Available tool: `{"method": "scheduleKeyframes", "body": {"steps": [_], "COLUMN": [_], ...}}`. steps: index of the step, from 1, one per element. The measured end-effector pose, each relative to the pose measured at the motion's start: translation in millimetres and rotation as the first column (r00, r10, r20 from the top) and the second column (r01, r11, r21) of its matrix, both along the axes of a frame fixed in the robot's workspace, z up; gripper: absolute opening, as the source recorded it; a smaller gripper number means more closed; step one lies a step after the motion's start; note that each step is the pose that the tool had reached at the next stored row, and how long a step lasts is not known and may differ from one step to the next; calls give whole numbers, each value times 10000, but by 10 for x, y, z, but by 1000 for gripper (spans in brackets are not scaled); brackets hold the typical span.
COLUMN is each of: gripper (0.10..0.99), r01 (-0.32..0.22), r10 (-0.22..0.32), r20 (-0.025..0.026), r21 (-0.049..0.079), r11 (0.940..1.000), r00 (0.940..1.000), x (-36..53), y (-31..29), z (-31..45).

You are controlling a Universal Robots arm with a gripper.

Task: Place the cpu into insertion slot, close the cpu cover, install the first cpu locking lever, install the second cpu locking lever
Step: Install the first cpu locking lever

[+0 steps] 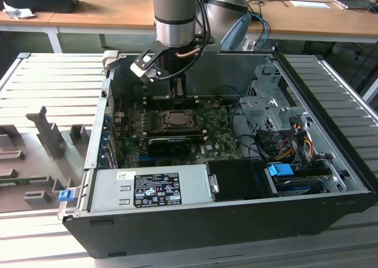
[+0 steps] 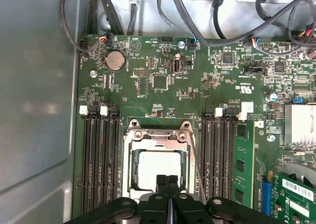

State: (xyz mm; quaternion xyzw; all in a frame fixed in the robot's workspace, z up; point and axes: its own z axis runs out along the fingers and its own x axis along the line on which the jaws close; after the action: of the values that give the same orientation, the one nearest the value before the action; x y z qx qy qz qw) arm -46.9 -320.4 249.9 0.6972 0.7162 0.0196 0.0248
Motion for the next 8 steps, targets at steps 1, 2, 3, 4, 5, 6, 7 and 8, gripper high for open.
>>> {"method": "scheduleKeyframes", "body": {"steps": [1,2,3,4,5,6,7,8], "gripper": [106,106,106,106,106,106,106,106], "r01": [0,1,1,0,1,1,1,1], "r10": [0,-1,-1,0,-1,-1,-1,-1], "r20": [1,1,0,0,0,0,0,0], "r21": [-2,-10,-21,-25,-34,-40,-41,-42], "r11": [10000,10000,10000,10000,10000,10000,10000,10000], "r00": [10000,10000,10000,10000,10000,10000,10000,10000], "x": [0,0,0,0,0,0,0,0], "y": [0,0,0,0,0,0,0,0], "z": [14,27,44,54,77,86,91,97]}}
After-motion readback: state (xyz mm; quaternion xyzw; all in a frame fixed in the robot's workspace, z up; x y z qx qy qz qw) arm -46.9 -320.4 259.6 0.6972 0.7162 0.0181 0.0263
